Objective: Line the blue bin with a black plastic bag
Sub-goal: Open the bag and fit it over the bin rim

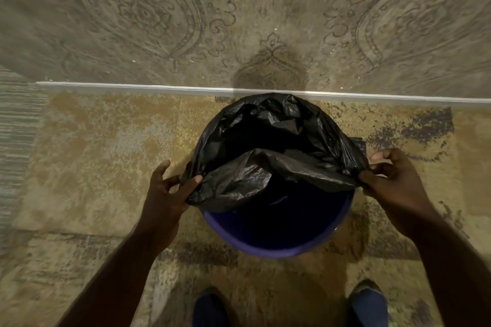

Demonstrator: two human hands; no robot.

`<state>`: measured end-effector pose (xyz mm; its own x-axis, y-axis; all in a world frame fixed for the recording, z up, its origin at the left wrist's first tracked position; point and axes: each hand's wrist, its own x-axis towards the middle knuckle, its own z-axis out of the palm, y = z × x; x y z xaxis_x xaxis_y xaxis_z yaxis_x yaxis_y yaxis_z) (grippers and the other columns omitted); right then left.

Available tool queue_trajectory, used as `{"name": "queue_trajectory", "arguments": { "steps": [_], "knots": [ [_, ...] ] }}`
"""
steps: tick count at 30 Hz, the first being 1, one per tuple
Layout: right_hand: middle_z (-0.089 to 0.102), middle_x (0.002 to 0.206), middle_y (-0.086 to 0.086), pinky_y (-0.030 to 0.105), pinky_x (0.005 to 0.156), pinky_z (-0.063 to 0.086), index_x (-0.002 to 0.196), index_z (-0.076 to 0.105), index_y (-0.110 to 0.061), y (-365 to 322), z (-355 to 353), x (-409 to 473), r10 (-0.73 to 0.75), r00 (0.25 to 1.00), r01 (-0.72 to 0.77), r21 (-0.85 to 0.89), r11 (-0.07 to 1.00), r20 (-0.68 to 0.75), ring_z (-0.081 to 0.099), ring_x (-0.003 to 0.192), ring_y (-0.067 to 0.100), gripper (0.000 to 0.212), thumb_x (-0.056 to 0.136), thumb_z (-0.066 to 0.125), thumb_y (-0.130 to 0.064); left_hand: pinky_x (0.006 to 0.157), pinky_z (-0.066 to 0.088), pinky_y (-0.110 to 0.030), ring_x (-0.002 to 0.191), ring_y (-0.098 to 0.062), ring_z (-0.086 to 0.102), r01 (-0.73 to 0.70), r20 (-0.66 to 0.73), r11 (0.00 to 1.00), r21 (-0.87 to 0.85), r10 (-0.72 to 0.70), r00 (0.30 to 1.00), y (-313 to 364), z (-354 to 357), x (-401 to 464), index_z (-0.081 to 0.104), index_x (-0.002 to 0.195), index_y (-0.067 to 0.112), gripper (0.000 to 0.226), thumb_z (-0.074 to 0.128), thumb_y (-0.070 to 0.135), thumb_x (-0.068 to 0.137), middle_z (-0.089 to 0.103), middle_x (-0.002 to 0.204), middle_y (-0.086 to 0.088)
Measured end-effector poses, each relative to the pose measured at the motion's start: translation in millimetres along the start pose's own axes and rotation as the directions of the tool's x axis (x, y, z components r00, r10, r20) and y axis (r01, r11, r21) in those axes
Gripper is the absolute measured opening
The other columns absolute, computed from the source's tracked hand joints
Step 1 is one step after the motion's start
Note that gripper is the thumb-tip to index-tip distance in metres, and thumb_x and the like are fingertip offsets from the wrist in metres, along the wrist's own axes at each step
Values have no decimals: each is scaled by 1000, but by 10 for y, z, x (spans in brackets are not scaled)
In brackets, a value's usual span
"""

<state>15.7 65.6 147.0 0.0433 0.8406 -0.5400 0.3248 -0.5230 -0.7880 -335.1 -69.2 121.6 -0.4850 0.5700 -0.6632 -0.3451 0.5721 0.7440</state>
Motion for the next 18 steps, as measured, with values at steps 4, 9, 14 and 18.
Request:
{"name": "queue_trajectory", "arguments": {
  "steps": [4, 9, 14, 18],
  "knots": [
    [62, 93, 24, 35, 63, 47, 83, 50, -17, 20, -93, -21, -9, 1000, 7, -66, 998, -29, 58, 81, 30, 23, 91, 55, 4, 61, 55, -21, 85, -13, 73, 50, 39, 994, 96, -54, 998, 33, -159, 30, 44, 133, 18, 50, 60, -3, 90, 69, 104, -5],
    [64, 79, 14, 29, 65, 52, 66, 59, -7, 53, -124, -21, 35, 999, -34, -15, 999, 32, 60, 80, 28, 37, 88, 41, 17, 61, 47, -31, 68, -20, 62, 48, -15, 935, 351, -45, 999, 58, -269, 45, 60, 119, 9, 30, 62, 3, 89, 70, 84, -10],
    [69, 70, 12, 29, 62, 45, 66, 69, -6, 112, -45, -59, 205, 976, -207, 17, 978, 71, 60, 74, 26, 34, 82, 46, 13, 51, 51, -23, 67, -19, 62, 195, -49, 959, 205, -189, 981, -32, -154, -107, 59, 111, 11, 22, 65, 9, 90, 68, 88, -13],
    [69, 63, 3, 31, 61, 41, 63, 64, -6, 172, -68, -173, 359, 933, -354, 285, 891, 35, 57, 74, 25, 31, 74, 42, 13, 56, 51, -20, 72, -14, 59, 231, -4, 973, -19, -232, 973, -174, -83, -271, 59, 108, 6, 12, 53, 7, 97, 64, 89, -7]
  ]
}}
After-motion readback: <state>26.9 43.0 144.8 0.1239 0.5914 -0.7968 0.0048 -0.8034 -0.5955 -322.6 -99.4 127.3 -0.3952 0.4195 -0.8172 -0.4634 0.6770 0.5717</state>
